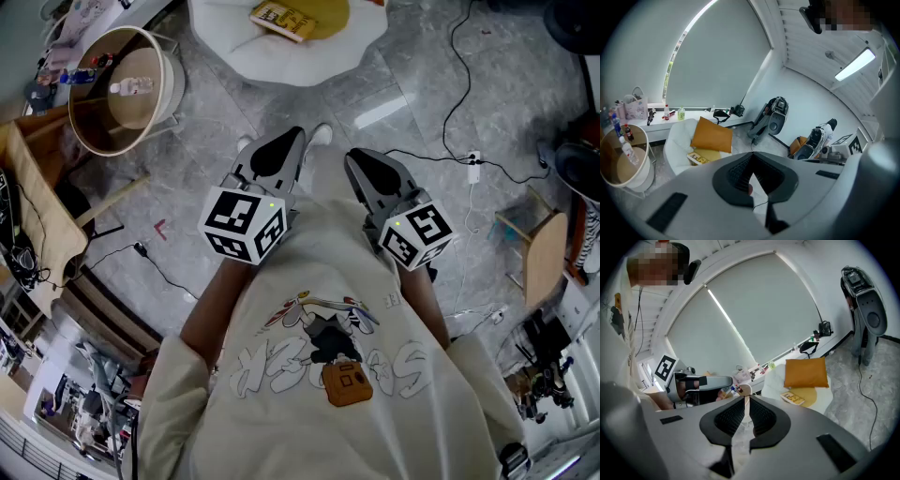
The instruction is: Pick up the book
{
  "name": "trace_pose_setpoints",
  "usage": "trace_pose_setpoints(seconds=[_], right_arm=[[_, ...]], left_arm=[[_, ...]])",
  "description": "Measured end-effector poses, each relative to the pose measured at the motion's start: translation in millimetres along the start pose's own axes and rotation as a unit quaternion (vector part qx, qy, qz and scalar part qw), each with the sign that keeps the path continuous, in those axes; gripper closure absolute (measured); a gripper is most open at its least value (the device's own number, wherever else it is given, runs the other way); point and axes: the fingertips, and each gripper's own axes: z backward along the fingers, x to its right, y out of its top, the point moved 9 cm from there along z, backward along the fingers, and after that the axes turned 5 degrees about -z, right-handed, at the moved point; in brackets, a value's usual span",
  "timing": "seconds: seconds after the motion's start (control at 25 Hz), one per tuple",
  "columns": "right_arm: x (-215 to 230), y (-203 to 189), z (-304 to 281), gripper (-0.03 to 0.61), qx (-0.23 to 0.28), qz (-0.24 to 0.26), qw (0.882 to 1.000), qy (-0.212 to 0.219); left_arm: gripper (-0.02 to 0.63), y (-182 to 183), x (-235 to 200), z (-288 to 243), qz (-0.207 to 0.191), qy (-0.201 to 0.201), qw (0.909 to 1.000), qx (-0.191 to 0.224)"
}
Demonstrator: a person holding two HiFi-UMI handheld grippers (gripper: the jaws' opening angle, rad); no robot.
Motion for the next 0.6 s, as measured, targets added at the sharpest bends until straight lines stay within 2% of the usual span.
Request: trace_pose_setpoints(seconds=[0.2,0.36,0.6], right_arm=[[-53,-42,0,0.526,-0.002,-0.01,1.0,0.014],[-95,-89,4,0.525,0.028,-0.09,0.995,0.016],[-173,-175,21,0.525,0.027,-0.096,0.995,-0.024]], left_arm=[[0.607,-39,0,62,0.006,0.007,1.0,-0.001],[0.607,-80,-1,124,0.008,0.01,0.9999,0.01],[0.607,-146,0,224,0.034,0.012,0.999,0.026]])
